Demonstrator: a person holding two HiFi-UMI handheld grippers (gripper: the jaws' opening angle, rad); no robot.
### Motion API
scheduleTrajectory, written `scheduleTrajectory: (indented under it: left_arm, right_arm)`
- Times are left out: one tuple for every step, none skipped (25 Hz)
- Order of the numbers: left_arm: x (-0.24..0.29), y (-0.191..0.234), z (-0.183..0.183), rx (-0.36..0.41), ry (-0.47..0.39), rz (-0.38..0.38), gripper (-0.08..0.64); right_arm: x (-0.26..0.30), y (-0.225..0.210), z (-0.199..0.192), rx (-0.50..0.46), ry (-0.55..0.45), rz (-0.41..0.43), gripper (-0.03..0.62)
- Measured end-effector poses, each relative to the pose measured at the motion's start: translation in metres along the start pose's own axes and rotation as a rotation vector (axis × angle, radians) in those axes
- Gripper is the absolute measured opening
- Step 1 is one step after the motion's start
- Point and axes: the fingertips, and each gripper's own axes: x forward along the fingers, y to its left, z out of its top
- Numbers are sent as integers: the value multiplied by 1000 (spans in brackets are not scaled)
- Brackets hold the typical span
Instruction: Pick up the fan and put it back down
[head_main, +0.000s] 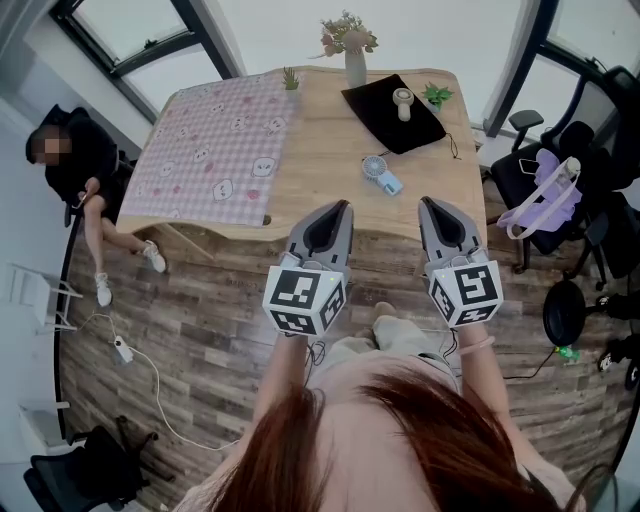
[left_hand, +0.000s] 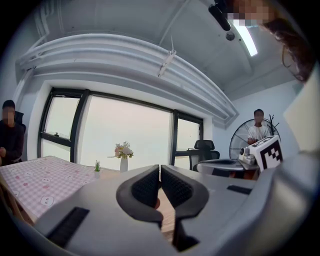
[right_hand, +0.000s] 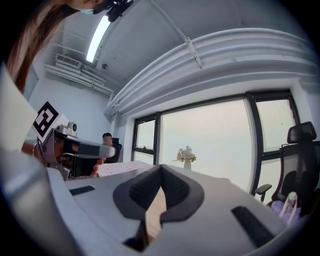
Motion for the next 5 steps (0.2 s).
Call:
scheduleTrajectory:
  left_arm:
    - [0,0,0,0,0,0,14]
    - [1,0,0,-1,0,-1,14]
    - [1,0,0,-1,0,-1,14]
    - [2,0,0,-2,0,-1,14]
    - [3,0,-1,-3,1,-1,14]
  right_arm:
    - [0,0,0,0,-1,-1,0]
    - [1,-1,1,1,-2,-1,0]
    - [1,-1,1,2,-3,-1,0]
    - [2,-1,1,3,-4,-1,0]
    - [3,-1,1,4,-5,-1,0]
